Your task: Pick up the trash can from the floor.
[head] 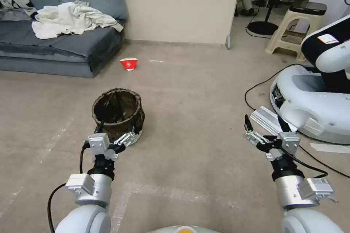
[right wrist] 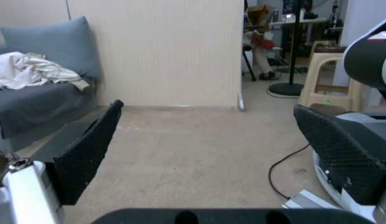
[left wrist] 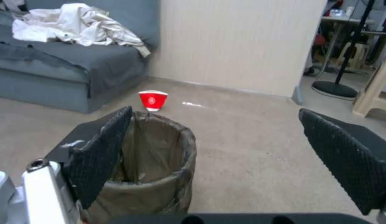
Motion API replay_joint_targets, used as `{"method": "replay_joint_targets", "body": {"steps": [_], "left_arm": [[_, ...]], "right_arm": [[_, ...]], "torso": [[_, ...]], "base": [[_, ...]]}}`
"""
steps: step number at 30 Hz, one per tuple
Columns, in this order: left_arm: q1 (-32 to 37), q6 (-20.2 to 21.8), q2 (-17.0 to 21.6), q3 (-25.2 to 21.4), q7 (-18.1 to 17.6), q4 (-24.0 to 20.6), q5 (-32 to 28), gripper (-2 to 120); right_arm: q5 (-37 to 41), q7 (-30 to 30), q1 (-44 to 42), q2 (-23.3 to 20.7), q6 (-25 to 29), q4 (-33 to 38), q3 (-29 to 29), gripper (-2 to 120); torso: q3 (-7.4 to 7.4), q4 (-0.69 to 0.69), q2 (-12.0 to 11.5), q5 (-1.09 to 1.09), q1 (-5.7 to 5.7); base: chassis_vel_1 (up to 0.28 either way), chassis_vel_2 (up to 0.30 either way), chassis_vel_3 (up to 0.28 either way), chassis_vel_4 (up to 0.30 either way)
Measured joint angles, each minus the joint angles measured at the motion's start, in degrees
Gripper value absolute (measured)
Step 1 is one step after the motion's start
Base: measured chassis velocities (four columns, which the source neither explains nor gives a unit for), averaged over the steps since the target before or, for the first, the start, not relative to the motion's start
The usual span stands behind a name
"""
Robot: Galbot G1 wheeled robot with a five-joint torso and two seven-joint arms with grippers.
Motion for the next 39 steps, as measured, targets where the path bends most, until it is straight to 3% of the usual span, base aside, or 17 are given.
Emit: {"method": "replay_joint_targets", "body": {"steps": [39], "left_arm": [[1.1,-0.1,-0.5,-0.1,-1.0,-1.1,0.3,100]], "right_arm": [[0.1,-1.0,0.0,0.0,1.1,-0.3,-0.3,100]], "torso": [[0.0,0.0,0.0,0.0,0.0]], "base": [[0.045,0.045,0.042,0.044]]}}
